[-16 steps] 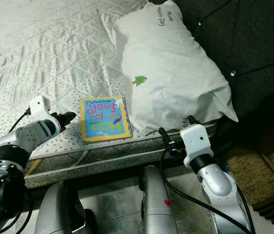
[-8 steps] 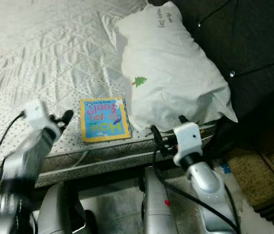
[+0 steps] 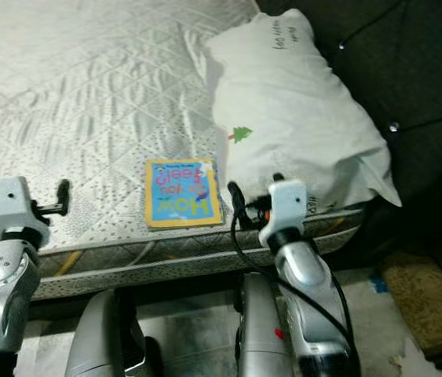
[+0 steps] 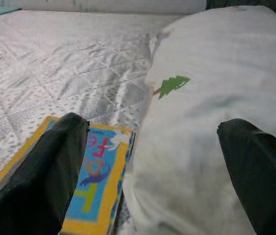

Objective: Clean up the room

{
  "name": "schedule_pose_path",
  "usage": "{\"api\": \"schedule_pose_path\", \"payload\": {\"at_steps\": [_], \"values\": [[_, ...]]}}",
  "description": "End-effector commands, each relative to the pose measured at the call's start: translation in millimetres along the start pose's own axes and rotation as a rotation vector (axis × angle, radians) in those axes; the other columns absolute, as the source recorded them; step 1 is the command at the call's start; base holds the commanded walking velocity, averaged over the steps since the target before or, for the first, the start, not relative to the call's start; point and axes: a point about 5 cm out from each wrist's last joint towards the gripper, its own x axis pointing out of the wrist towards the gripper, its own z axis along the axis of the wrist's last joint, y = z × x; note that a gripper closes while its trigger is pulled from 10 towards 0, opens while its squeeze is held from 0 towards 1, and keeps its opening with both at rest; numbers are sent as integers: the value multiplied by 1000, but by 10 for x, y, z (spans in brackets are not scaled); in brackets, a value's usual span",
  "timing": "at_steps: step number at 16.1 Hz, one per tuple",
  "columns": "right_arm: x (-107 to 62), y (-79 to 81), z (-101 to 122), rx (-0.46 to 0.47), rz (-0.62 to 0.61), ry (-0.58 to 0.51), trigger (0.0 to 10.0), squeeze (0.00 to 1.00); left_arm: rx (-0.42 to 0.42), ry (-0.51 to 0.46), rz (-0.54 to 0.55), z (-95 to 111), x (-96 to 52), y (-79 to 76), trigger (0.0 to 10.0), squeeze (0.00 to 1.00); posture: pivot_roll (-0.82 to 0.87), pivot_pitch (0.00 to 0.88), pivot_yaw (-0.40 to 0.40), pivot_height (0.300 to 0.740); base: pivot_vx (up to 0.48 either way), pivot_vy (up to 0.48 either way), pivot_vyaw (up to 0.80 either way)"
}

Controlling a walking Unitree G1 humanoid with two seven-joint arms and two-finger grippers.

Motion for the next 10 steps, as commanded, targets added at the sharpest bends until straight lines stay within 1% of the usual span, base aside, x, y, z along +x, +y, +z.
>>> {"api": "schedule_pose_path", "payload": {"at_steps": [1,2,3,4,6,7,8,10], "values": [[10,-97,-26,-23,-59,10,10000,0,79,4,36,-6,-58,-3,10000,0,-99,127,15,548,0,0,0],[40,-143,-36,4,-83,20,10000,0,18,6,-48,-51,-150,-55,10000,0,-100,114,16,548,0,0,0],[48,-153,-37,2,-87,18,10000,0,-12,-2,-86,-52,-181,-80,10000,0,-102,111,17,548,0,0,0],[75,-195,-46,16,-115,10,10000,0,-43,-10,-115,-79,-224,-140,10000,0,-113,85,21,548,0,0,0],[91,-223,-59,25,-132,4,10000,0,-81,-16,-138,-113,-241,-229,10000,0,-122,56,28,548,0,0,0],[73,-231,-78,26,-141,4,10000,0,-121,-22,-160,-115,-245,-284,10000,0,-125,31,33,548,0,0,0],[53,-241,-101,33,-155,16,10000,0,-115,-43,-173,-98,-250,-300,10000,0,-125,25,33,548,0,0,0],[9,-275,-144,55,-176,30,10000,0,-129,-55,-172,-99,-267,-280,10000,0,-123,15,30,548,0,0,0]]}}
